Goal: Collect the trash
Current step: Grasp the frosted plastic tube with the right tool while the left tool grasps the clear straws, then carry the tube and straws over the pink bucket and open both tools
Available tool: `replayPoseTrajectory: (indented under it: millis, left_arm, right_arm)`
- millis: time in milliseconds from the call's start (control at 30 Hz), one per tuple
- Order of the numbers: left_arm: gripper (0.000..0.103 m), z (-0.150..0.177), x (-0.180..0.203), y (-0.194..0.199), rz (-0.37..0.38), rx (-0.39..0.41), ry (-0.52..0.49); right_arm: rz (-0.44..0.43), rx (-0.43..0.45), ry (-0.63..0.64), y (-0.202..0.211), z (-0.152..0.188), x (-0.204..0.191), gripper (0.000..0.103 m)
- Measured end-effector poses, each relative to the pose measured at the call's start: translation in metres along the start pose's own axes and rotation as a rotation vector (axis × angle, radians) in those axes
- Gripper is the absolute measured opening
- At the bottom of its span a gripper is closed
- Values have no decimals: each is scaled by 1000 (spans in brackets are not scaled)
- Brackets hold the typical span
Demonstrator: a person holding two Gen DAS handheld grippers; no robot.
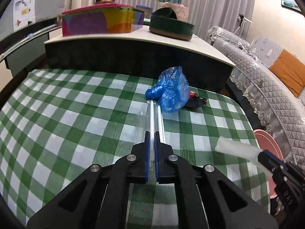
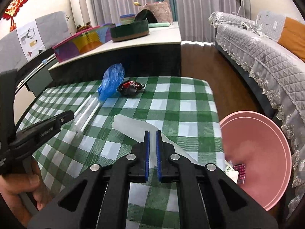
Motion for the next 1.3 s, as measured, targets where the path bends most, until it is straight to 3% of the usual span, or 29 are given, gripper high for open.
replayPoseTrajectory:
  millis: [233,567,667,733,800,1067,1233,1300]
  left_arm:
    - [0,6,12,22,17,25,-38]
    - [0,17,3,23,36,5,13]
    - [11,20,1,15,29,-11,16]
    - [29,21,-1,9,18,-18,19]
    - [35,20,-2,3,12,-23,28]
    - [34,28,-1,-27,1,-107,37]
    - [7,29,6,-28,8,-115,6]
    - [6,27,7,-24,10,-102,-1]
  right_arm:
    - [21,32,-22,23,-3,13,6]
    - [19,47,-31,45,3,22,6]
    - [19,43,-35,43,4,25,6]
    - [20,42,-37,41,4,26,6]
    - [19,43,-39,40,2,27,6]
    - [20,41,-31,32,0,29,6]
    - [21,39,-27,30,0,28,6]
    - [20,44,-26,32,-1,27,6]
Point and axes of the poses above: each gripper's, at about its wrist camera, not at the fingertips, and y roughly against the way its jaws point, x to its right, z to its underside, the point moved 9 cm from there along -y, roughly the way its jaws point, and after that the axes turned 1 degree about -y, right-handed, at the moved point
